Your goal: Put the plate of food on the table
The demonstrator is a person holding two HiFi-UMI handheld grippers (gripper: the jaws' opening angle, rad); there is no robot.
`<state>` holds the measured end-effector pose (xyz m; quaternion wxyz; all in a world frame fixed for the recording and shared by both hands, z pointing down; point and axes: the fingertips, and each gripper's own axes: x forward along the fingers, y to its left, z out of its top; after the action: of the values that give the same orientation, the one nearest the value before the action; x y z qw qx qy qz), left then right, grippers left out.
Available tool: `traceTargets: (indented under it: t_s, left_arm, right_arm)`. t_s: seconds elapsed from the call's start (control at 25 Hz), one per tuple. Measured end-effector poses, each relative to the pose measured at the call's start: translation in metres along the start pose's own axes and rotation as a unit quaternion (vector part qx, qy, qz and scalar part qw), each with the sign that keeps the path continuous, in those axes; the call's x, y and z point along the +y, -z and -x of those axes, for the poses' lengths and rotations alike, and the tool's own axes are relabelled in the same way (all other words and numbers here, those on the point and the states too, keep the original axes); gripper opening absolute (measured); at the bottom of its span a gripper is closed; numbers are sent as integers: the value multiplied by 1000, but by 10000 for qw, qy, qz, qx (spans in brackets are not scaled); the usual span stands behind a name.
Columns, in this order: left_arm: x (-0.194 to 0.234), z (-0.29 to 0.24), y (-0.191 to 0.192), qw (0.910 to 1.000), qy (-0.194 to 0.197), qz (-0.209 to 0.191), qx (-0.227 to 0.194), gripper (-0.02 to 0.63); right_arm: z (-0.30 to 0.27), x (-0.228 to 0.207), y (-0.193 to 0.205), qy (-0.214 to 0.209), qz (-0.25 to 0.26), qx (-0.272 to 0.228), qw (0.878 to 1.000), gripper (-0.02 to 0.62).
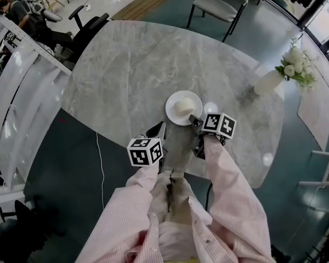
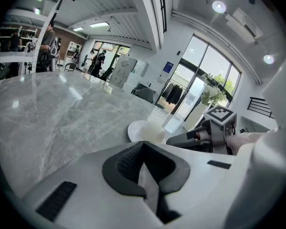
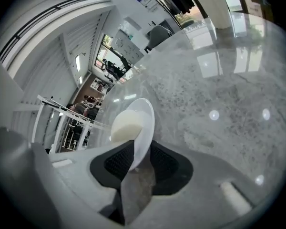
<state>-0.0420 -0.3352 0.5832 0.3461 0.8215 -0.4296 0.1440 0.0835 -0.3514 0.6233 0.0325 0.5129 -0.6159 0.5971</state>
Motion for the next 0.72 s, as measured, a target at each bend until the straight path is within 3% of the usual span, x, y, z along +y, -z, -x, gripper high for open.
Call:
traceTargets:
  t_s: [0.48, 0.72]
  left_arm:
    - [-4, 2, 5, 10000, -19, -77, 24, -8]
    - [-13, 3, 1, 9998, 35, -206, -10, -9]
  right_arm:
    - [11, -13, -1, 660, 696, -145, 9953, 120]
    - [22, -11, -4, 746, 1072, -211, 9912, 120]
